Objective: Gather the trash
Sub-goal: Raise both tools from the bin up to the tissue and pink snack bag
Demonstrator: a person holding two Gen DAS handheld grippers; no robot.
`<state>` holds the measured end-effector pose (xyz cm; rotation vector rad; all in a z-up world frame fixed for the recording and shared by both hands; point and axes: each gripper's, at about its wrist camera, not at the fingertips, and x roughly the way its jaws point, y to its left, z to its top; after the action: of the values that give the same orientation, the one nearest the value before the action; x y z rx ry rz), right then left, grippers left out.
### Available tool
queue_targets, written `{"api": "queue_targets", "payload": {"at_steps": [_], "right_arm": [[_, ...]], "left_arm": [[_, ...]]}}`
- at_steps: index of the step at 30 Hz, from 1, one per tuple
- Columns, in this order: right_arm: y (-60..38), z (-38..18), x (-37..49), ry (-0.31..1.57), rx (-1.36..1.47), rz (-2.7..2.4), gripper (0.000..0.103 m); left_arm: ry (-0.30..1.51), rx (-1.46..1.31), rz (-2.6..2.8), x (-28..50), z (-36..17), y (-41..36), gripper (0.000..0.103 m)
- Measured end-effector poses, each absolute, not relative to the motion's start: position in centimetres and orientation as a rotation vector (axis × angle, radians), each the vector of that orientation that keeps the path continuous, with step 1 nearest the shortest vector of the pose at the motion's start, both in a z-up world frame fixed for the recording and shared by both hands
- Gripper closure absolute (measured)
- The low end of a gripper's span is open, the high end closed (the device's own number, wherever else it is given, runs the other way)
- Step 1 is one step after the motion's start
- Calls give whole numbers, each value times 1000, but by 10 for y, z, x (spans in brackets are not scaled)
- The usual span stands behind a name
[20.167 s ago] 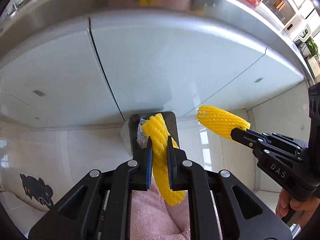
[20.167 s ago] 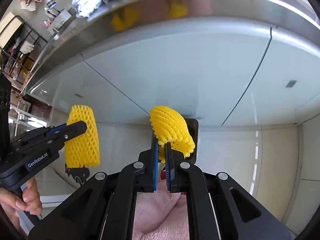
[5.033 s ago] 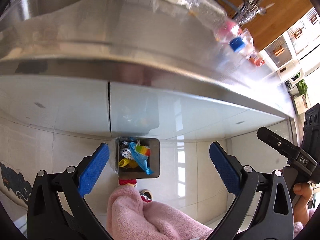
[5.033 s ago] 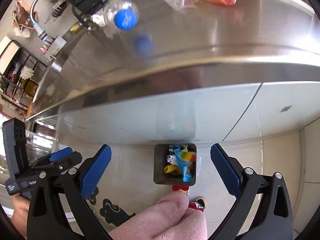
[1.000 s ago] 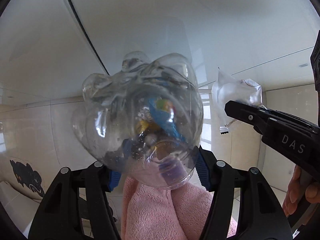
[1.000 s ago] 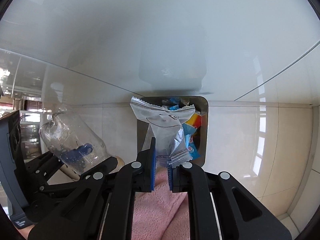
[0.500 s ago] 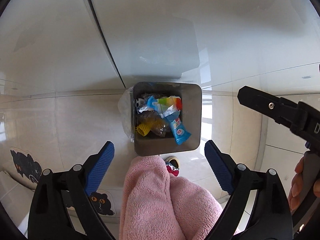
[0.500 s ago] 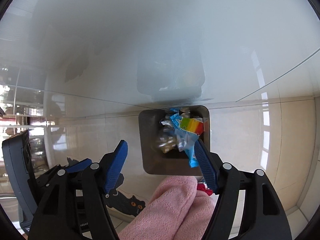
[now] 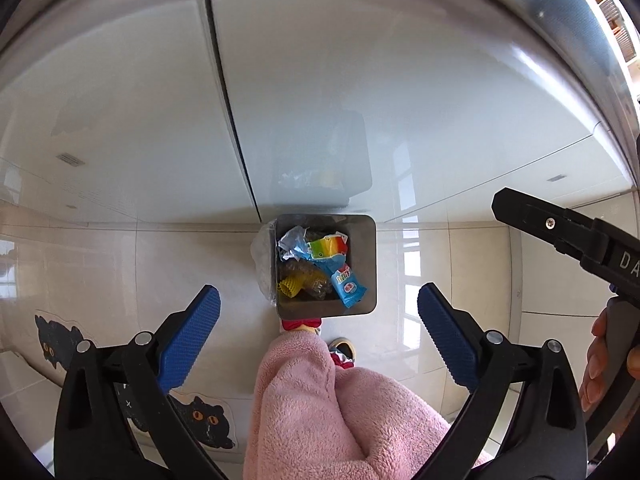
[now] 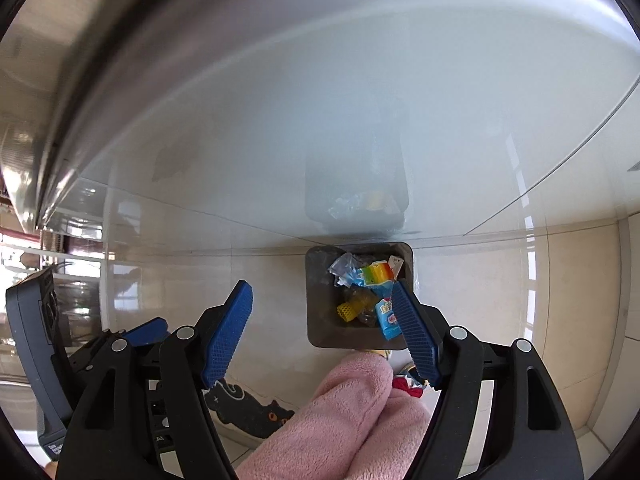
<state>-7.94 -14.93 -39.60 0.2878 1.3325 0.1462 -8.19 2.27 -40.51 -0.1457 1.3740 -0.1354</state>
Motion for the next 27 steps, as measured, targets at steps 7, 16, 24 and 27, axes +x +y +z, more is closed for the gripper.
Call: {"api": "queue_targets", "payload": {"at_steps": [7,16,24,27], "right_arm": [[-152,-325,-96,1237,177,145,27],[-160,-244,-94,1095,113,113,27],[-182,-188,-64,961,129,58,21],[-195,-177,-44,936,136,8,20]], "left_arm": [[1254,-189,-118,-91,-331,34,8],[1075,-208,-160,-73,-237,38,8],[974,-184,-130,-16,-193,49,8],[955,-180,-124,14,-186,52,8]]}}
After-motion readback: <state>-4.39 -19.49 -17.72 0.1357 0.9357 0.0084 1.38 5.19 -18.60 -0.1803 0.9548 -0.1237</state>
